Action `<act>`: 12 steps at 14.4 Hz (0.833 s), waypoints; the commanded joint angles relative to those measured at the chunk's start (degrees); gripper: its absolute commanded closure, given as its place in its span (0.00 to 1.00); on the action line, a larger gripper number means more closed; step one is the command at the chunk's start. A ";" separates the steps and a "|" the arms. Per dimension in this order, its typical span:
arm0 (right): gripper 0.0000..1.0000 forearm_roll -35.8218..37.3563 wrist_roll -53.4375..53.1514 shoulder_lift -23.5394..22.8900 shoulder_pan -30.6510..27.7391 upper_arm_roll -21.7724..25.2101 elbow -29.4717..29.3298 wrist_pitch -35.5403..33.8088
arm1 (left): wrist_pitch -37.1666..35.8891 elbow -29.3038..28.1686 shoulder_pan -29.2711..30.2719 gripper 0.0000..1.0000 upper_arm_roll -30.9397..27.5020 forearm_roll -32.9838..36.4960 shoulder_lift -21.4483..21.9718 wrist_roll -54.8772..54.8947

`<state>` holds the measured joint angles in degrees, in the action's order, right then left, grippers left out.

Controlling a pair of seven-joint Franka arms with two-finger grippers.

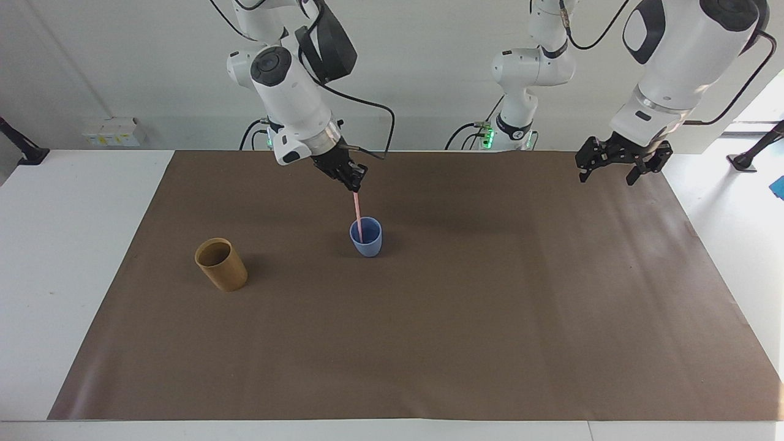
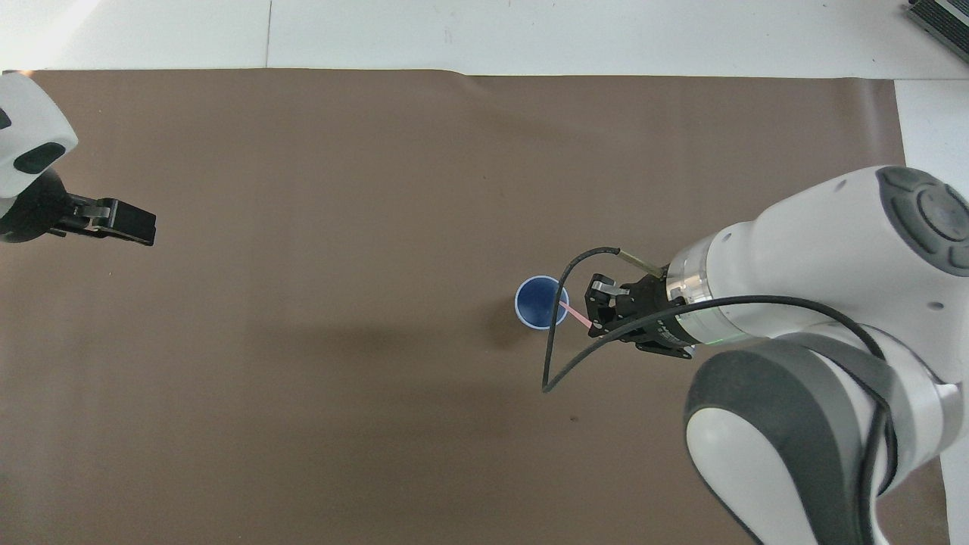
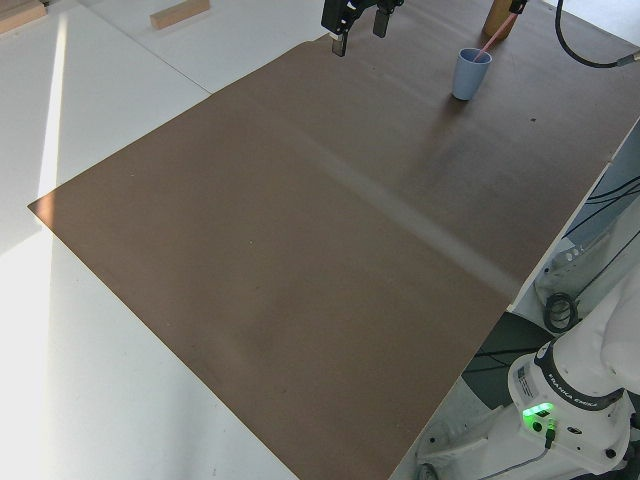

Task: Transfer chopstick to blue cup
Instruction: 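Drop the pink stick into the blue cup with the right gripper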

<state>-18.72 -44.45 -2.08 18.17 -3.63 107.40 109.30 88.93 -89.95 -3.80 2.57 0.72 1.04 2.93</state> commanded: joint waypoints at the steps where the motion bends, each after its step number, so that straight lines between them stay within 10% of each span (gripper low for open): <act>1: 0.19 0.88 -0.55 0.41 0.38 -0.06 -0.44 0.22 | -2.71 -1.01 0.99 0.00 -0.02 -1.25 3.53 0.41; 5: 0.00 1.32 -0.55 -0.03 0.29 -0.06 -2.19 -0.05 | -3.24 -1.01 3.45 0.00 -0.02 -6.52 4.68 0.84; 12: 0.00 15.54 11.20 3.65 -7.69 0.73 -6.95 -1.19 | -3.42 -1.10 3.54 0.00 -0.02 -6.35 4.76 0.93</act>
<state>-6.88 -38.91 -0.41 13.93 -2.46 100.83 109.19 86.08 -90.23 -1.42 2.21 -4.65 4.95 3.03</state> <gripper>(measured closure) 0.000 0.000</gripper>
